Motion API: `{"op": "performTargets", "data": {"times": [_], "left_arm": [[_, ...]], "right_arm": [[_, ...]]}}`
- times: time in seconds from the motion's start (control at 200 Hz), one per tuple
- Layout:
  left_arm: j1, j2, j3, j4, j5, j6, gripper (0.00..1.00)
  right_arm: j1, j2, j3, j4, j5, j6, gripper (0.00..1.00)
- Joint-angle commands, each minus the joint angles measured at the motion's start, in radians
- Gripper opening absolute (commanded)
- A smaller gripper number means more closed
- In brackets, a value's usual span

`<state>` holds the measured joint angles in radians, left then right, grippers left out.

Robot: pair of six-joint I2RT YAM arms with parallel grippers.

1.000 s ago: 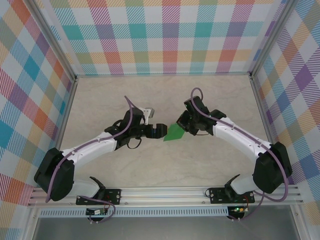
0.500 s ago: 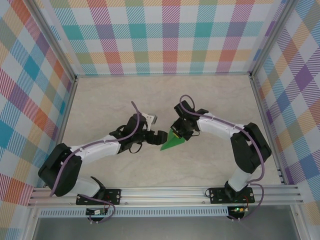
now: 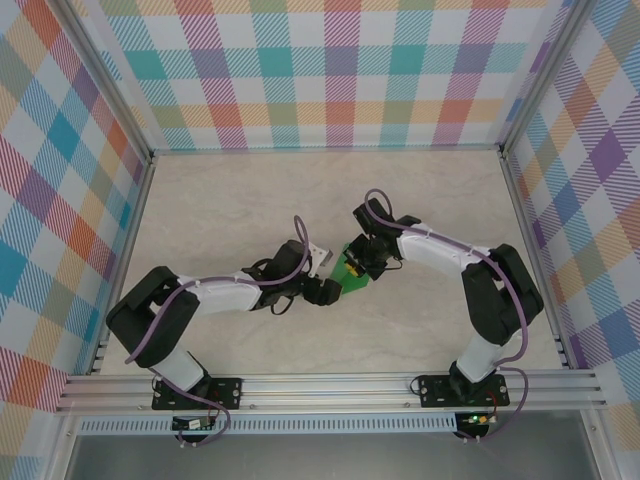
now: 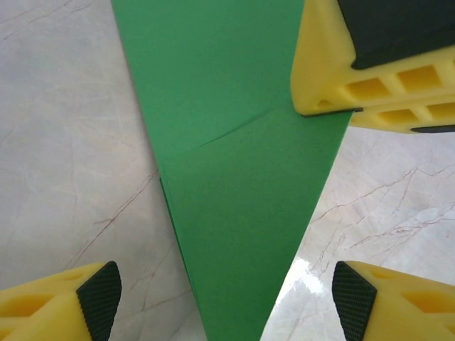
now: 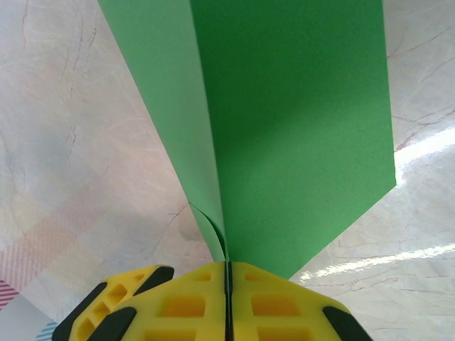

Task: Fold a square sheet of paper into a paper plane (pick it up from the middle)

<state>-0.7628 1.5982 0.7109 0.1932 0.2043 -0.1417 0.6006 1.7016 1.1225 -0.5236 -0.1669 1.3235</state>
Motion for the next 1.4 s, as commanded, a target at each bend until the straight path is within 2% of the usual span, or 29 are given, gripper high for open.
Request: {"op": "performTargets", "data": {"times": [0.0,0.3,0.46,0.63,0.805,0.94,1.055,1.18,1.395], "left_arm": [[-0.011,0.015,-0.03,0.11,0.017,0.073,0.74],[-0.025,0.05,-0.03,0.16,0.01,0.163,0.57],[-0.028,0.065,-0.034,0.179,-0.015,0.207,0.44],[-0.029,0.07,-0.038,0.181,-0.013,0.233,0.37],[-0.029,0.075,-0.04,0.187,0.005,0.237,0.36],[-0.029,0.078,-0.041,0.195,0.023,0.233,0.36],[-0.028,0.079,-0.048,0.207,0.029,0.21,0.43],[-0.03,0.078,-0.059,0.224,0.032,0.195,0.45],[-0.03,0.08,-0.055,0.222,0.029,0.197,0.36]], "right_arm": [[-0.011,0.02,0.011,-0.006,-0.058,-0.003,0.09],[-0.022,0.04,0.019,-0.003,-0.106,-0.003,0.1],[-0.03,0.04,0.017,0.001,-0.124,-0.007,0.16],[-0.039,0.03,0.017,0.007,-0.132,-0.01,0.21],[-0.046,0.034,0.023,0.006,-0.137,-0.019,0.24],[-0.049,0.038,0.026,0.003,-0.14,-0.029,0.19],[-0.054,0.035,0.021,0.006,-0.145,-0.028,0.13],[-0.059,0.031,0.021,0.011,-0.151,-0.022,0.13],[-0.063,0.036,0.028,0.016,-0.167,-0.021,0.17]]}}
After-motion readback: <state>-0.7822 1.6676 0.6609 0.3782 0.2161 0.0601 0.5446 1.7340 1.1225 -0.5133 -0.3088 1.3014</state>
